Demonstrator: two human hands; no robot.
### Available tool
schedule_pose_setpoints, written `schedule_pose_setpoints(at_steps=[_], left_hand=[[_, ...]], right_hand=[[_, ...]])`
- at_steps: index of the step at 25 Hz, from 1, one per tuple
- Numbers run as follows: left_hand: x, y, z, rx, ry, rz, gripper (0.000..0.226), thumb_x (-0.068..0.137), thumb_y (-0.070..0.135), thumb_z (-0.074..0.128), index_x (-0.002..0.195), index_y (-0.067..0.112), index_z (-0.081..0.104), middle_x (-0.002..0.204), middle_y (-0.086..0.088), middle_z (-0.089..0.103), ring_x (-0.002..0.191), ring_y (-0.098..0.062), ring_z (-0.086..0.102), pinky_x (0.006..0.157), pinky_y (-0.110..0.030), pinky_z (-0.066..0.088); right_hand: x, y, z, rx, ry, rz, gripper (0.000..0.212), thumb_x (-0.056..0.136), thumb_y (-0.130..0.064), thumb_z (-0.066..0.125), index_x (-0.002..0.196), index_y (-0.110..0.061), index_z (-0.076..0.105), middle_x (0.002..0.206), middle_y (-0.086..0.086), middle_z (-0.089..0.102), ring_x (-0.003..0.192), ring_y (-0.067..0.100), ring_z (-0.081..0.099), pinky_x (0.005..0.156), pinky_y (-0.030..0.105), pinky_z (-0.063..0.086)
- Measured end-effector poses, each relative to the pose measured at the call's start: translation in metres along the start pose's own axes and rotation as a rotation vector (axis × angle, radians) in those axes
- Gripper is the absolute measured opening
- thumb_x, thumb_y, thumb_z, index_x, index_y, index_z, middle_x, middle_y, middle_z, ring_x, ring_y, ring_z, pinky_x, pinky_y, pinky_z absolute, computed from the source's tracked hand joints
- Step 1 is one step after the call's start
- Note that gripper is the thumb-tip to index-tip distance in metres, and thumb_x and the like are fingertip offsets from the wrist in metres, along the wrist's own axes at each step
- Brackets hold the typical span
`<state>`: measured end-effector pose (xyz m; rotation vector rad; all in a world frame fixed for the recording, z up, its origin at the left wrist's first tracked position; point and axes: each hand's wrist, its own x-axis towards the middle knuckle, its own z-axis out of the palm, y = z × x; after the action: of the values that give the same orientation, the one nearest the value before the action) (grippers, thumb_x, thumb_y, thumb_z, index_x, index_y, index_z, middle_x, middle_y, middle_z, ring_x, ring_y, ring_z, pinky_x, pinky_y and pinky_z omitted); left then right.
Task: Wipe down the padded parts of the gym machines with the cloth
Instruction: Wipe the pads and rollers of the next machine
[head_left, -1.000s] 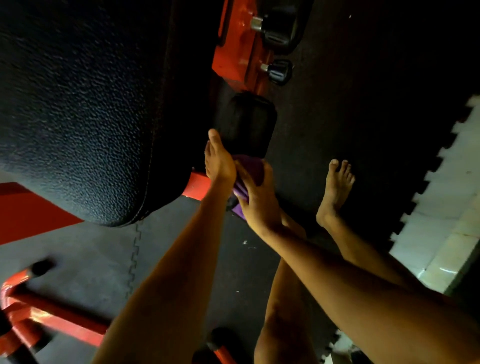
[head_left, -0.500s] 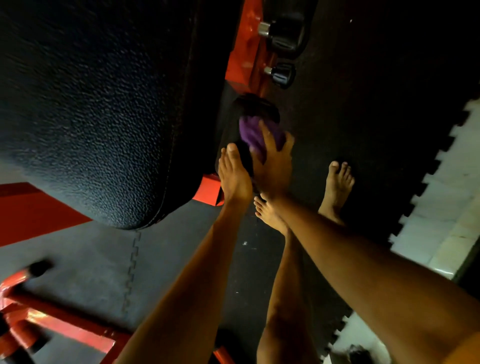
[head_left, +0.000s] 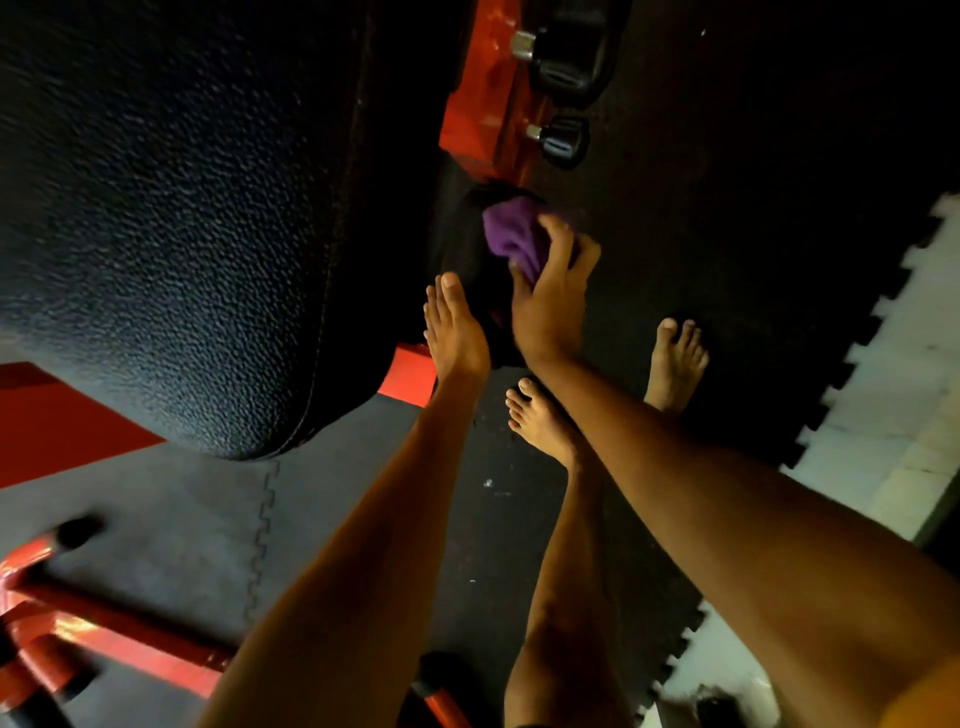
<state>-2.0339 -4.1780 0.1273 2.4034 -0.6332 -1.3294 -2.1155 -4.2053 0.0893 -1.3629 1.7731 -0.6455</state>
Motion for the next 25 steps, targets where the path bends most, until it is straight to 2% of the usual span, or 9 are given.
schedule_pose_setpoints(at_steps=[2,6,9,11,15,18,21,23,25], left_hand=[[0.005,-0.007,0.003,-0.116,0.024,-0.048,0.066,0.106,0.057,0.011,0.162,0.021,0.015,0.171,-0.002,0.007,0.157,-0.02,-0.001,0.127,-0.046,-0.004],[0.003,-0.003,0.005,-0.048,0.011,-0.055,0.057,0.11,0.045,0.011,0.162,0.021,0.013,0.171,-0.003,0.005,0.157,-0.017,-0.003,0.126,-0.041,-0.008],[0.006,-0.007,0.001,0.123,-0.02,0.016,0.056,0.111,0.038,0.013,0.162,0.012,0.013,0.17,-0.009,0.006,0.157,-0.021,-0.001,0.126,-0.039,-0.005],[0.005,-0.008,-0.001,0.056,0.002,0.039,0.07,0.104,0.05,0.015,0.158,0.008,0.026,0.167,-0.014,0.021,0.156,-0.026,0.013,0.127,-0.045,0.007],[-0.013,0.011,0.007,-0.002,0.12,-0.083,0.051,0.109,0.039,0.037,0.144,0.004,0.05,0.152,-0.019,0.042,0.144,-0.033,0.033,0.121,-0.041,0.021],[-0.048,0.052,0.025,-0.034,-0.033,-0.152,0.055,0.108,0.047,0.038,0.138,0.005,0.058,0.142,-0.02,0.053,0.136,-0.032,0.045,0.116,-0.038,0.032],[-0.075,0.107,0.043,-0.248,-0.185,-0.22,0.06,0.104,0.056,0.042,0.143,0.013,0.056,0.143,-0.011,0.058,0.134,-0.026,0.052,0.113,-0.036,0.039],[-0.079,0.143,0.053,-0.275,-0.176,-0.154,0.051,0.104,0.043,0.051,0.144,0.011,0.054,0.142,-0.01,0.059,0.132,-0.023,0.053,0.106,-0.028,0.041],[-0.08,0.171,0.062,-0.252,-0.217,-0.122,0.043,0.104,0.034,0.054,0.14,0.011,0.057,0.127,-0.007,0.065,0.119,-0.024,0.06,0.096,-0.032,0.049]], right_hand=[[0.03,-0.01,-0.004,0.066,0.044,0.13,0.054,0.097,-0.019,0.068,0.146,-0.024,0.046,0.151,0.017,0.03,0.124,0.04,0.055,0.085,0.041,0.06],[-0.019,-0.005,0.006,-0.144,-0.163,0.074,0.062,0.094,-0.052,0.061,0.148,-0.033,0.038,0.151,0.016,0.034,0.119,0.04,0.057,0.084,0.046,0.057],[-0.075,0.007,-0.005,-0.058,-0.399,0.124,0.067,0.092,-0.039,0.067,0.151,-0.034,0.033,0.151,0.012,0.037,0.125,0.036,0.054,0.095,0.046,0.053],[-0.085,0.008,-0.021,-0.155,-0.532,0.22,0.077,0.092,-0.029,0.073,0.156,-0.029,0.031,0.154,0.014,0.03,0.123,0.035,0.056,0.095,0.039,0.054],[-0.063,0.005,-0.063,0.102,-0.409,0.291,0.065,0.083,-0.032,0.076,0.141,-0.025,0.048,0.135,0.001,0.056,0.117,0.012,0.061,0.097,0.031,0.056],[-0.026,-0.006,-0.113,0.239,-0.358,0.284,0.055,0.086,-0.022,0.078,0.134,-0.018,0.052,0.115,-0.016,0.06,0.105,-0.008,0.059,0.089,0.011,0.049],[0.015,-0.013,-0.163,0.197,-0.494,0.291,0.068,0.083,-0.009,0.077,0.143,-0.017,0.046,0.132,-0.007,0.051,0.122,0.005,0.052,0.101,0.015,0.042],[0.039,-0.015,-0.188,0.166,-0.514,0.299,0.067,0.087,-0.021,0.078,0.146,-0.018,0.047,0.148,0.003,0.042,0.136,0.017,0.044,0.108,0.025,0.04],[0.059,-0.021,-0.209,0.109,-0.532,0.337,0.068,0.092,-0.041,0.072,0.152,-0.026,0.043,0.164,0.007,0.019,0.148,0.028,0.027,0.114,0.037,0.036]])
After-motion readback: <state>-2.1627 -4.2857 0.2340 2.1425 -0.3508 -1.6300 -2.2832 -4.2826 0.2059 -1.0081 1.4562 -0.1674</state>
